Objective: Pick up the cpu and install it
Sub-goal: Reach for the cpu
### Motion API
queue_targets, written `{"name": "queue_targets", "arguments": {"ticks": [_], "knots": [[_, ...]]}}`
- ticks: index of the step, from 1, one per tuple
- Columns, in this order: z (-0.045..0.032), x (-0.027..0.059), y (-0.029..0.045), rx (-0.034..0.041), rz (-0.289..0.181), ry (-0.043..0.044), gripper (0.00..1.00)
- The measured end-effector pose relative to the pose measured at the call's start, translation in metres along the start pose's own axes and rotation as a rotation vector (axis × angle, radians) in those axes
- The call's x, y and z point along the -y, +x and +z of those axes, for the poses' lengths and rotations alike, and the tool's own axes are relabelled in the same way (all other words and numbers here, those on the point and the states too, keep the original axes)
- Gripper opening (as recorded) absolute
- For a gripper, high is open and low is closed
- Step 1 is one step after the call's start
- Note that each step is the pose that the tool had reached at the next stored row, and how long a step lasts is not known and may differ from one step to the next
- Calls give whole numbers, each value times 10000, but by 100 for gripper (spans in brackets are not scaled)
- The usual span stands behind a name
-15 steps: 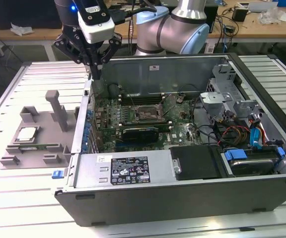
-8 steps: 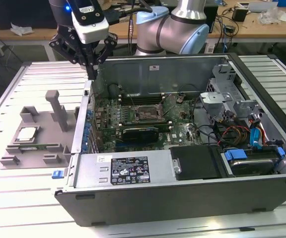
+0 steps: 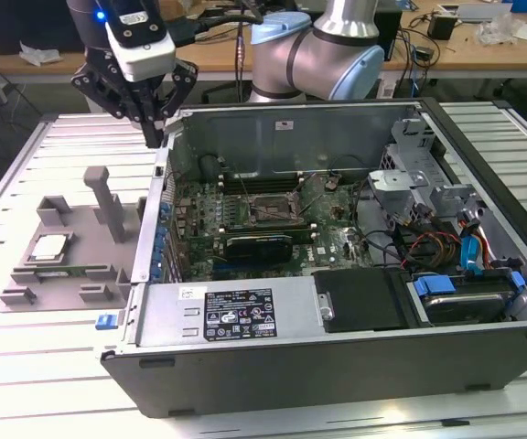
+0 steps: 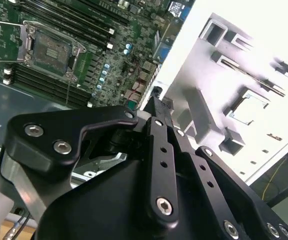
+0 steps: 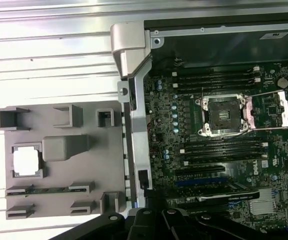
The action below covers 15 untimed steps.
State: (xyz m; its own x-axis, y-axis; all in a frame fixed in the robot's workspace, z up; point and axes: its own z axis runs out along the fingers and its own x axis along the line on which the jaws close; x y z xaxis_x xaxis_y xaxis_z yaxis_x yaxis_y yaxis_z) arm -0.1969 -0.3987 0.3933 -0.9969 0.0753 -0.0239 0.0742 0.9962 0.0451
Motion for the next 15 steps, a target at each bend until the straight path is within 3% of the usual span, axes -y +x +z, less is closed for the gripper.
{"name": "queue_targets", "arguments": {"ticks": [12, 15], "knots": [[-6, 16, 223, 12, 0, -2, 11], [-9, 25, 337, 19, -1, -2, 11]]}}
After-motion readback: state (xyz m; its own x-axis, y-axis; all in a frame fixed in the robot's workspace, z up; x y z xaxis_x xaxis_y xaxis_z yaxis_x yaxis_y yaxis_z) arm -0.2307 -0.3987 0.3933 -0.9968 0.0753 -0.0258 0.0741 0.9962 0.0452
